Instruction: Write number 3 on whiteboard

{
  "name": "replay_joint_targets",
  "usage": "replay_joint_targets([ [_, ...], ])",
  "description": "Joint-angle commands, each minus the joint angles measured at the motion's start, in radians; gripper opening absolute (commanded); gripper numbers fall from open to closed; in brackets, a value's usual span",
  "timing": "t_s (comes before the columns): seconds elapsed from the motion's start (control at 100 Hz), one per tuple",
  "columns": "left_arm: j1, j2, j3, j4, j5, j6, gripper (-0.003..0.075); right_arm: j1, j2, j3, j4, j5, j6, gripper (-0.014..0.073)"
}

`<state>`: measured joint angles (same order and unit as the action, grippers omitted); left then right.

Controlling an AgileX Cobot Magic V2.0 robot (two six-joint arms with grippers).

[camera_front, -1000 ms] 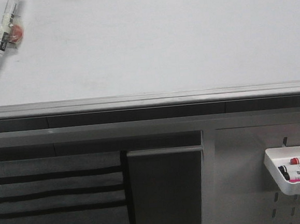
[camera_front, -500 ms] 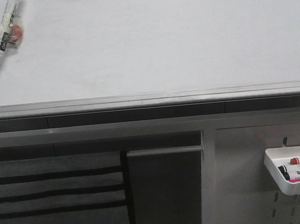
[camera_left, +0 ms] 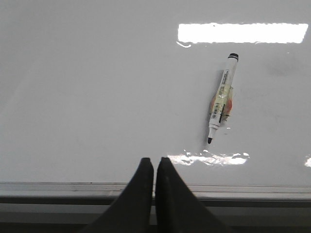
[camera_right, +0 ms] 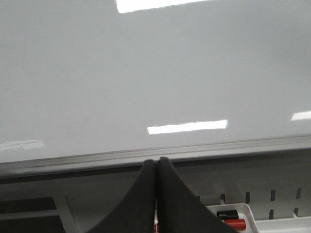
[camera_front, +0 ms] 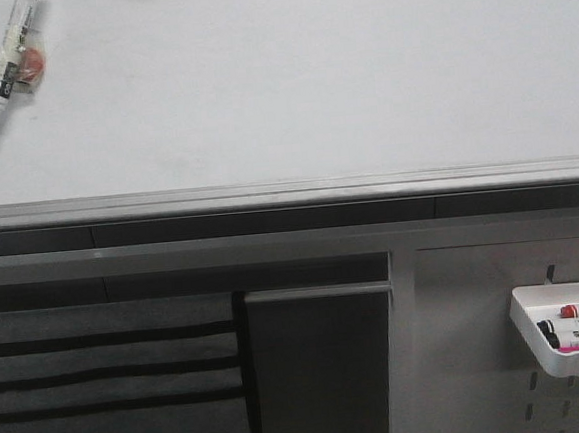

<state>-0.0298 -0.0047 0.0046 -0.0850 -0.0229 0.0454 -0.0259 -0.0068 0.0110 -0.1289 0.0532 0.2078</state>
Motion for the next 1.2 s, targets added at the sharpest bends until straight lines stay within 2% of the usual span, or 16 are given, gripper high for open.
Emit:
replay_joint_targets([
  [0.0, -0.008, -0.028, 0.007, -0.001, -0.076, -0.008, -0.002, 0.0, -0.016, 0.025, -0.013, -0.027, -0.004, -0.0068],
  [0.09, -0.008, -0.028, 0.007, -0.001, -0.078, -0.008, -0.002, 0.0, -0.016, 0.025, -0.013, 0.0, -0.004, -0.0068],
  [0.24, -0.008, -0.028, -0.002, -0.022, -0.082, -0.008, -0.002, 0.0, -0.016, 0.02, -0.011, -0.034, -0.004, -0.0068],
  [0.36, -0.01, -0.026, -0.067, -0.072, -0.047, -0.008, -0.002, 0.005, -0.016, -0.046, 0.012, 0.001, -0.004, -0.0068],
  [0.52, -0.01, 0.03, -0.235, -0.072, 0.1, -0.008, -0.002, 0.032, 0.019, -0.199, 0.025, 0.127, -0.004, -0.0068],
  [0.83, -0.01, 0.309, -0.518, -0.064, 0.429, 0.069, -0.002, 0.097, 0.3, -0.508, 0.025, 0.475, -0.018, -0.0068],
  [0.94, -0.01, 0.37, -0.541, -0.064, 0.441, 0.069, -0.002, 0.104, 0.38, -0.558, 0.025, 0.542, -0.018, -0.0068],
  [1.19, -0.01, 0.424, -0.541, -0.073, 0.426, 0.069, -0.002, 0.104, 0.442, -0.565, 0.036, 0.554, -0.018, -0.0068],
])
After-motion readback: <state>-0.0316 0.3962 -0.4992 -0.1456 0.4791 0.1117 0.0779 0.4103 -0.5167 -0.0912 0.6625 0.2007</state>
